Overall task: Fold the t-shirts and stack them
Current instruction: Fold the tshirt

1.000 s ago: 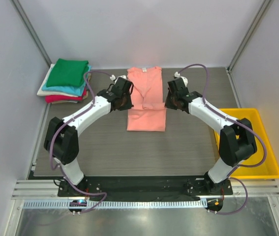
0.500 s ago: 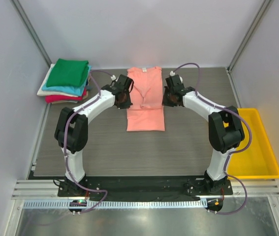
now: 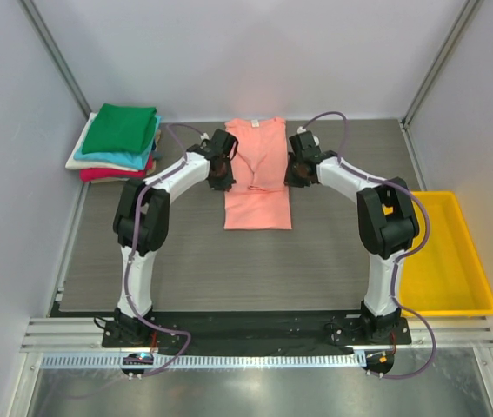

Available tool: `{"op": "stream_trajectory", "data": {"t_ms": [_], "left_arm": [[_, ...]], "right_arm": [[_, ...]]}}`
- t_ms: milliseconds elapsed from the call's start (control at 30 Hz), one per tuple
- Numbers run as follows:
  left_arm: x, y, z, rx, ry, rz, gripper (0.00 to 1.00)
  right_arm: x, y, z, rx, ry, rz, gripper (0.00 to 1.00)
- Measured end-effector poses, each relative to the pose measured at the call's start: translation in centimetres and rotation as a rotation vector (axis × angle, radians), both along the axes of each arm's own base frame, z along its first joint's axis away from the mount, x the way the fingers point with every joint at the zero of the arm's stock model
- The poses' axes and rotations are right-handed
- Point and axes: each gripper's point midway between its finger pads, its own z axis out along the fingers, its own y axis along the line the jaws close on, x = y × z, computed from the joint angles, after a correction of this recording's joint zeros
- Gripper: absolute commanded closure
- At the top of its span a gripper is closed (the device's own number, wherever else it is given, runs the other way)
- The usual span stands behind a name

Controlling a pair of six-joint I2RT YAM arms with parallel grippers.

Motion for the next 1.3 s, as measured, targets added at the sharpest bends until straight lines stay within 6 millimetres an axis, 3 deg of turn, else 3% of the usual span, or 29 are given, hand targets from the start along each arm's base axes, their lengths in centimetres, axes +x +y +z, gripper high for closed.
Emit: {"op": "stream_trajectory", "data": {"t_ms": [100, 133, 267, 333, 467, 567, 667, 800, 833, 900, 1067, 1233, 1300], "left_arm": [[0.4, 0.1, -0.5, -0.002, 0.015, 0.003, 0.94], [0.6, 0.1, -0.5, -0.003, 0.019, 0.003, 0.88], [2.2, 0.2, 0.5, -0.014, 0.012, -0.001, 0.69], [4.2, 0.2, 2.0, -0.037, -0.015, 0.004, 0.58], [8.3, 0.2, 6.6, -0.083, -0.110, 0.008, 0.54], [9.3, 0.8, 9.8, -0.103, -0.177, 0.012, 0.54], [7.5, 1.7, 10.7, -0.107, -0.173, 0.010, 0.54], [2.1, 2.3, 8.8, -0.139, -0.084, -0.003, 0.54], [0.7, 2.4, 8.0, -0.148, -0.057, -0.008, 0.54], [-2.1, 2.4, 6.3, -0.169, -0.006, -0.017, 0.55], [-8.2, 2.4, 2.9, -0.223, 0.084, -0.043, 0.54], [-11.5, 2.0, 1.3, -0.296, 0.089, -0.053, 0.52], [-12.2, 1.8, 0.8, -0.320, 0.081, -0.057, 0.52]], "right_arm": [[0.7, 0.1, -0.1, 0.002, -0.003, -0.004, 0.96], [0.9, 0.1, -0.2, 0.002, -0.003, -0.005, 0.91], [1.9, 0.0, -0.1, -0.001, 0.001, -0.029, 0.51], [2.8, -0.3, 0.5, -0.006, -0.010, -0.049, 0.42], [4.5, -1.0, 2.8, -0.016, -0.057, -0.094, 0.39], [4.5, -1.4, 4.6, -0.012, -0.088, -0.105, 0.39], [3.5, -0.9, 6.5, 0.013, -0.119, -0.086, 0.39], [1.0, 1.2, 7.9, 0.070, -0.135, -0.013, 0.38], [0.2, 1.5, 7.7, 0.082, -0.133, 0.005, 0.33], [-2.3, 1.8, 6.4, 0.095, -0.091, 0.038, 0.31], [-9.7, 0.4, 0.3, 0.106, 0.088, 0.087, 0.30], [-14.3, -0.7, -3.0, 0.126, 0.186, 0.100, 0.31], [-14.5, -0.4, -3.2, 0.150, 0.180, 0.106, 0.33]]}}
